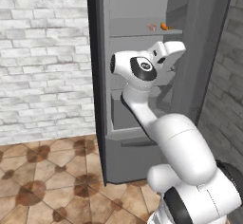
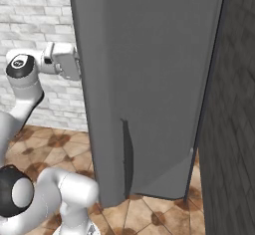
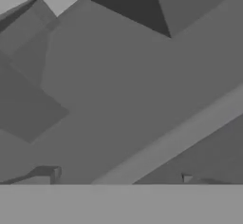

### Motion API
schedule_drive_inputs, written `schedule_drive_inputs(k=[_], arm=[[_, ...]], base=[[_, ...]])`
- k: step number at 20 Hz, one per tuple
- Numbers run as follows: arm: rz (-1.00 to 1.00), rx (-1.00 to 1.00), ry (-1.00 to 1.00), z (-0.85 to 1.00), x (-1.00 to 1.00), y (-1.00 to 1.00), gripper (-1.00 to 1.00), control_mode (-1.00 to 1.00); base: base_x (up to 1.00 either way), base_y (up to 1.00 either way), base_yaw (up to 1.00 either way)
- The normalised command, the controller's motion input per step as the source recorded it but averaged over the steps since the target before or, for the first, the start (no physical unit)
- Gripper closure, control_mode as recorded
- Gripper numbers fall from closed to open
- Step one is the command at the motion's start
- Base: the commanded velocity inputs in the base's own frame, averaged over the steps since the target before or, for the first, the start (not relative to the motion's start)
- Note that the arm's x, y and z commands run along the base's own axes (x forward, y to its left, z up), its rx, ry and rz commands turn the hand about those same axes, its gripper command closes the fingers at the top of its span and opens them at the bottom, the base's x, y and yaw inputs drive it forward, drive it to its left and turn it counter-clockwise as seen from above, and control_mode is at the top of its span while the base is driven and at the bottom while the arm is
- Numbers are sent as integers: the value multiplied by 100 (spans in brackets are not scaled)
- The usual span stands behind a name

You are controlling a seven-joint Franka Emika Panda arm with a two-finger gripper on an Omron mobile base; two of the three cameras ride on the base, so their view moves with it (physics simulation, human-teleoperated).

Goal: Open the fridge, remove the orange, carrot, and steak, and place them on any counter.

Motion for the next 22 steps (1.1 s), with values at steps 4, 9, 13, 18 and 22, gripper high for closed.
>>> schedule_drive_inputs(k=[4, 9, 13, 18, 22], arm=[[-5, 1, -5, 19, -91, -100, -100, -100], [-8, 7, 0, 18, -86, -100, -100, -100], [-8, 13, 0, 10, -89, -100, -100, -100], [-7, 21, 4, 4, -16, -90, -100, -100], [1, 24, -3, 20, -16, -23, -100, -100]], base=[[0, 0, 0], [0, 0, 0], [0, 0, 0], [0, 0, 0], [0, 0, 0]])
